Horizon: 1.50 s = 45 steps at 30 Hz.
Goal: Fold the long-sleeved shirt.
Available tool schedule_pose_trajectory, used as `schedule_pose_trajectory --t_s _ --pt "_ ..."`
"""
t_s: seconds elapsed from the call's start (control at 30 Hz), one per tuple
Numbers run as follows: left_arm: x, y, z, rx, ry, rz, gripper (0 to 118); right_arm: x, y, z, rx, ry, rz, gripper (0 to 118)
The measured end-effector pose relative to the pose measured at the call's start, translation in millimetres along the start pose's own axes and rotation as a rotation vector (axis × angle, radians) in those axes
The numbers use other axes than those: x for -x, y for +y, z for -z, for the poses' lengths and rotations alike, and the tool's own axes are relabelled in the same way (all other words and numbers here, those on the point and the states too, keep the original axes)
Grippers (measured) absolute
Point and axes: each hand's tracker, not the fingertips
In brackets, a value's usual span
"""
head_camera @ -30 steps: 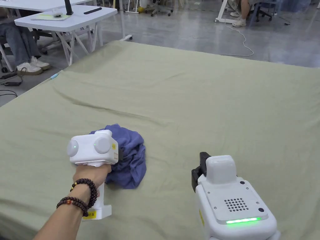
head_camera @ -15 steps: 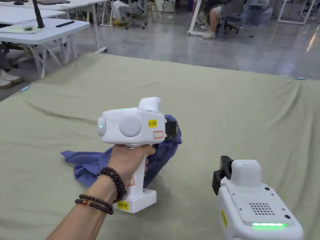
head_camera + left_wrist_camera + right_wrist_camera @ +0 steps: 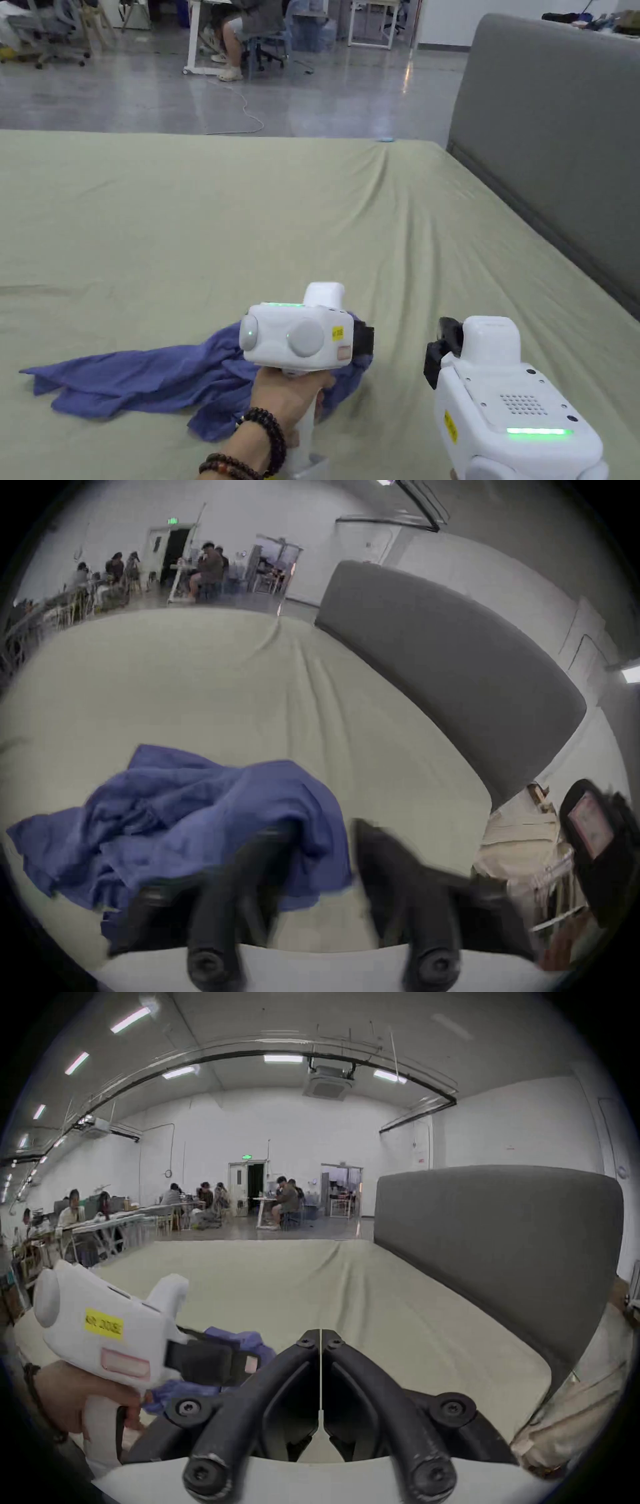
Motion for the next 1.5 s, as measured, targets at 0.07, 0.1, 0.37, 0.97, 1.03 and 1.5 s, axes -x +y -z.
schedule_pose_trajectory --t_s 0.07,0.1,0.37,0.97,1.03,1.5 --pt "9.8 3.3 -24.9 -0.075 -0.006 -0.011 118 4.1 0.8 1.4 0.010 0.014 -0.004 0" --pt "15.6 3.1 -42.6 -0.121 0.006 -0.005 118 8.0 1.5 1.5 0.011 0.023 -0.008 0" --pt "51.2 -67.5 -178.0 -0.379 0.405 0.059 114 48.4 1.3 1.5 0.015 0.076 -0.035 0" --pt "91.8 -113.5 -208.1 -0.294 0.522 -0.039 0 57.3 3.1 -12.3 0.024 0.107 -0.055 0" --pt "100.2 -85.6 -195.0 -0.215 0.487 -0.055 4 54.4 1.0 -9.2 0.038 0.108 -0.056 0" --pt "178.8 30.4 22.1 0.204 0.426 0.014 117 35.5 -27.8 37.9 0.200 0.079 -0.054 0"
